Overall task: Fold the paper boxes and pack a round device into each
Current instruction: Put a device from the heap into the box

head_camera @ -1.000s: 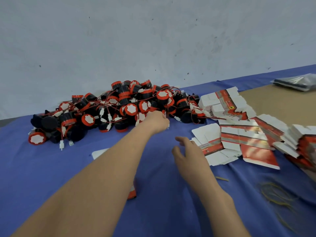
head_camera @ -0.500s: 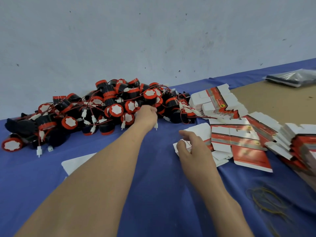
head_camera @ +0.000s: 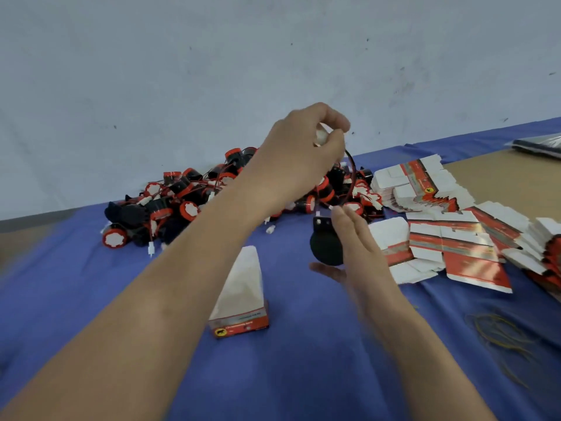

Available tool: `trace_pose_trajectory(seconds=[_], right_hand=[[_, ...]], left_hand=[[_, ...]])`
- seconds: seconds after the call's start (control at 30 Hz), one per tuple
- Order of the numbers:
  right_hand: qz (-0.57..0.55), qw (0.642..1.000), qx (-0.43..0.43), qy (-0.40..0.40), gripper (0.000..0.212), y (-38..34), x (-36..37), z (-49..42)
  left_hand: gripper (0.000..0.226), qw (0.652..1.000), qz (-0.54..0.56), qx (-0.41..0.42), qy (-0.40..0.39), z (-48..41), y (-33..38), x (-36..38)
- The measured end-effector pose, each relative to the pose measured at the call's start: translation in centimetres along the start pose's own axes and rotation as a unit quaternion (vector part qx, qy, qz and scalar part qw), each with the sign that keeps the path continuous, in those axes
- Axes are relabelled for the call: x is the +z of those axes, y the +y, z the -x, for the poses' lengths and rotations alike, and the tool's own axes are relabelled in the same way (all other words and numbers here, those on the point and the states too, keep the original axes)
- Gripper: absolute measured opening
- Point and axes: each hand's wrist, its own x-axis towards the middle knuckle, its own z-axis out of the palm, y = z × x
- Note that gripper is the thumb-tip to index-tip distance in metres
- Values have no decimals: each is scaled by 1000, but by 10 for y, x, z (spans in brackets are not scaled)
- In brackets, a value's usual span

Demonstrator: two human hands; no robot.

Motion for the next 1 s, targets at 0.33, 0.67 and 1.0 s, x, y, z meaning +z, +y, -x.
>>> trace_pose_trajectory(seconds=[0.33,0.67,1.0], right_hand=[[-96,993,-6,-61,30,13,42,52],[-398,906,129,-59,54,13,51,63],[-389,888,206,-129,26,37,78,69]], left_hand=[[15,970,159,-85,162,106,-18,-61],[12,944,248,-216,-9,188,-66,-25],[6,946,226,-218,-85,209,-85,-50]])
